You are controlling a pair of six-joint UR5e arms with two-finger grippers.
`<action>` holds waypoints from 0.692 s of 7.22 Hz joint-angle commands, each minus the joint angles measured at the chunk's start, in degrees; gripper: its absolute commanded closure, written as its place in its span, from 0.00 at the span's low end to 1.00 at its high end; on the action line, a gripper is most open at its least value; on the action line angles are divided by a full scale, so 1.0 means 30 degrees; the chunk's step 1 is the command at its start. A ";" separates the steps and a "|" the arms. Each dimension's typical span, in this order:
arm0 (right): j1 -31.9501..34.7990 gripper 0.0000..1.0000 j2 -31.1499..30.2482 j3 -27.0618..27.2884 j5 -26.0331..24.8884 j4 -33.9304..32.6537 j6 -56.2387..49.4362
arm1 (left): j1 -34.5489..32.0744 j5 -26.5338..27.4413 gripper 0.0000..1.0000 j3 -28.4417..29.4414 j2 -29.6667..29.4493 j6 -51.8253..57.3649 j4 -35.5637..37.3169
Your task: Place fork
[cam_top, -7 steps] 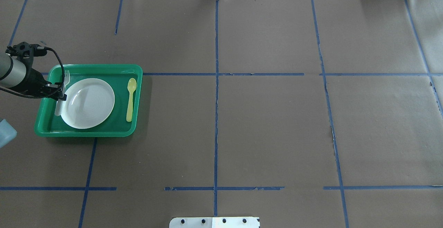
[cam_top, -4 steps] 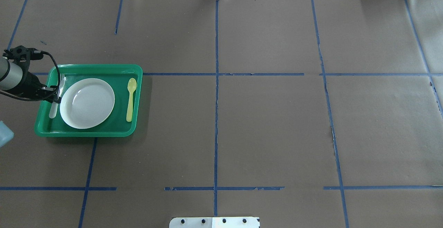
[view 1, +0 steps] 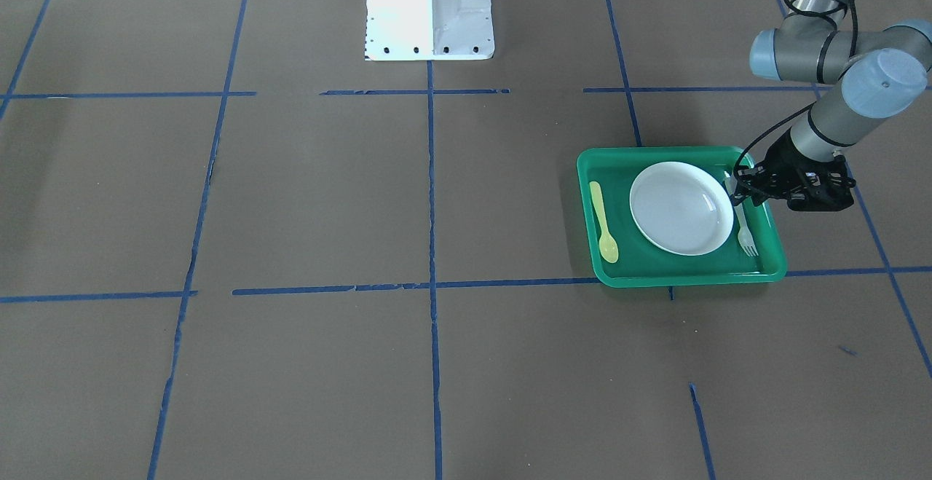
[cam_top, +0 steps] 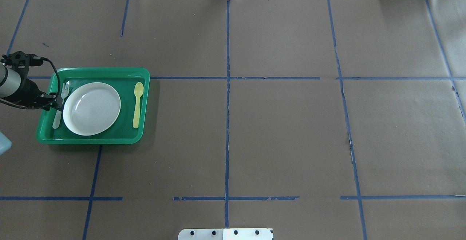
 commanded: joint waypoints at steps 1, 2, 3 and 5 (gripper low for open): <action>0.0000 0.00 0.0000 0.0001 0.0000 0.0000 0.0000 | -0.0483 -0.0141 0.00 -0.0142 -0.0046 0.0053 0.0084; 0.0000 0.00 0.0000 0.0001 0.0000 0.0000 0.0000 | -0.1010 -0.0172 0.00 -0.0201 -0.0046 0.0083 0.0171; 0.0000 0.00 0.0000 0.0001 0.0000 0.0000 0.0000 | -0.1769 -0.0172 0.00 -0.0346 0.0012 0.1156 0.0230; 0.0000 0.00 0.0000 0.0001 0.0000 0.0000 0.0000 | -0.4140 -0.0230 0.00 -0.0727 0.1325 0.4604 0.0638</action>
